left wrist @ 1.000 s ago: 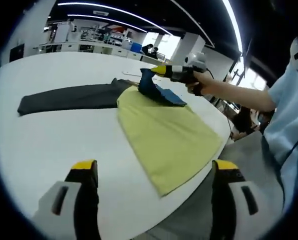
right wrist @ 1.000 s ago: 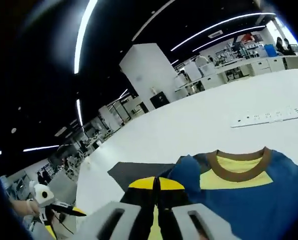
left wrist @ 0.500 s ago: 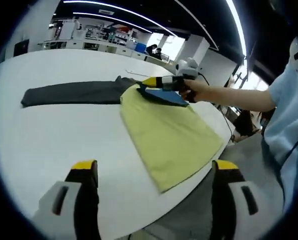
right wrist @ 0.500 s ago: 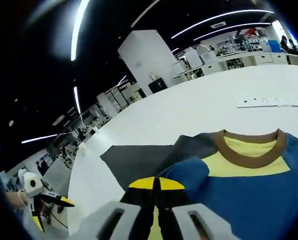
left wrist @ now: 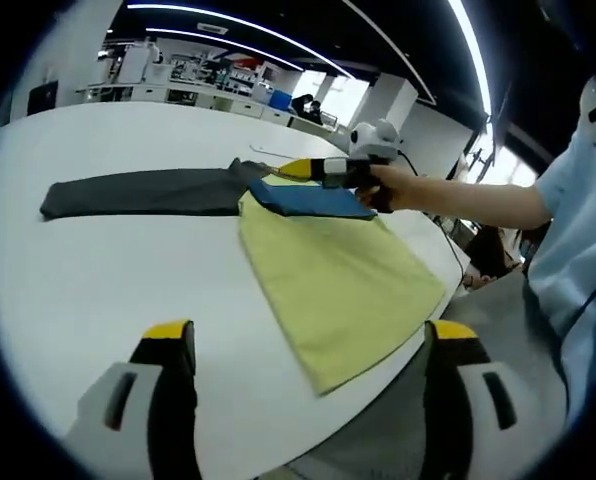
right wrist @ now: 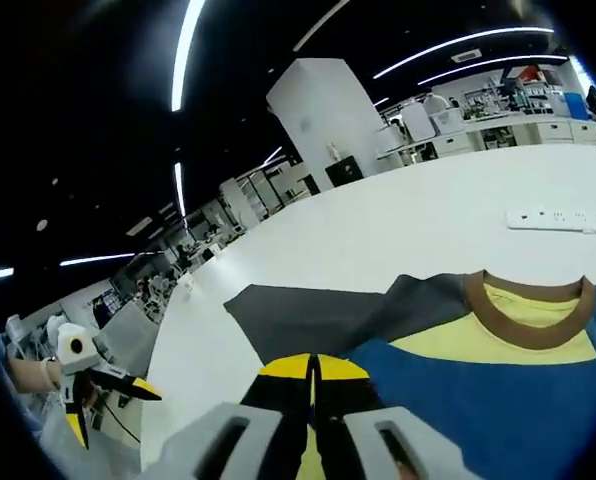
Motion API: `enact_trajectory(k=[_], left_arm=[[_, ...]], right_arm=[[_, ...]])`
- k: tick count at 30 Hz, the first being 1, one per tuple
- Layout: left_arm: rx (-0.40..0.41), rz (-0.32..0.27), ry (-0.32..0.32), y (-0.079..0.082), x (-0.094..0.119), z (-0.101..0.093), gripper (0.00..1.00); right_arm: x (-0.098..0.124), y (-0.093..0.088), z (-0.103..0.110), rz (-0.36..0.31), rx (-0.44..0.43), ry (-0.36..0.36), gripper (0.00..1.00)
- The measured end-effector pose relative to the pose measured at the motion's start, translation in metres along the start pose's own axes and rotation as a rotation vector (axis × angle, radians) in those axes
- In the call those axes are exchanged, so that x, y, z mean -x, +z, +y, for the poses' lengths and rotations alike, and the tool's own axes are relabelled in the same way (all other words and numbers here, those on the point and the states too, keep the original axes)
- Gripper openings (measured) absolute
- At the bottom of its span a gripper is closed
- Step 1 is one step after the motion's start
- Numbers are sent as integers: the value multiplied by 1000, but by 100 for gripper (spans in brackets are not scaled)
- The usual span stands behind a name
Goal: Fold the garment on the visible template until the final outline fits inside the template.
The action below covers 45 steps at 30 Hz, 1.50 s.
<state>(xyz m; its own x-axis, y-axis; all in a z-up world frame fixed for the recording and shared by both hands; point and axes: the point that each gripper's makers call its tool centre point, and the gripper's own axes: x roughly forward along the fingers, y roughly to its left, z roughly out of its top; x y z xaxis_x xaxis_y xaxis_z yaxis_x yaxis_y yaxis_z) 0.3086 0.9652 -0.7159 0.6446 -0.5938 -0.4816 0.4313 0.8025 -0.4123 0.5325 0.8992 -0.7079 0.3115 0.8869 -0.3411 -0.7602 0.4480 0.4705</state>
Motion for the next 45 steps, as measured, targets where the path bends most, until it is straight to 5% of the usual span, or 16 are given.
enact_trajectory(k=[19,38,45], left_arm=[[-30,-67,39,28,-8,19,85],[-54,-60,31,48,-14,34,82],[-47,-58,52,53,-17,49,80]], right_arm=[[66,11,-2,-12,137,1,0],[169,-17,-30,50,149,-171,65],[198,-22,-34,45,151,-227,79]])
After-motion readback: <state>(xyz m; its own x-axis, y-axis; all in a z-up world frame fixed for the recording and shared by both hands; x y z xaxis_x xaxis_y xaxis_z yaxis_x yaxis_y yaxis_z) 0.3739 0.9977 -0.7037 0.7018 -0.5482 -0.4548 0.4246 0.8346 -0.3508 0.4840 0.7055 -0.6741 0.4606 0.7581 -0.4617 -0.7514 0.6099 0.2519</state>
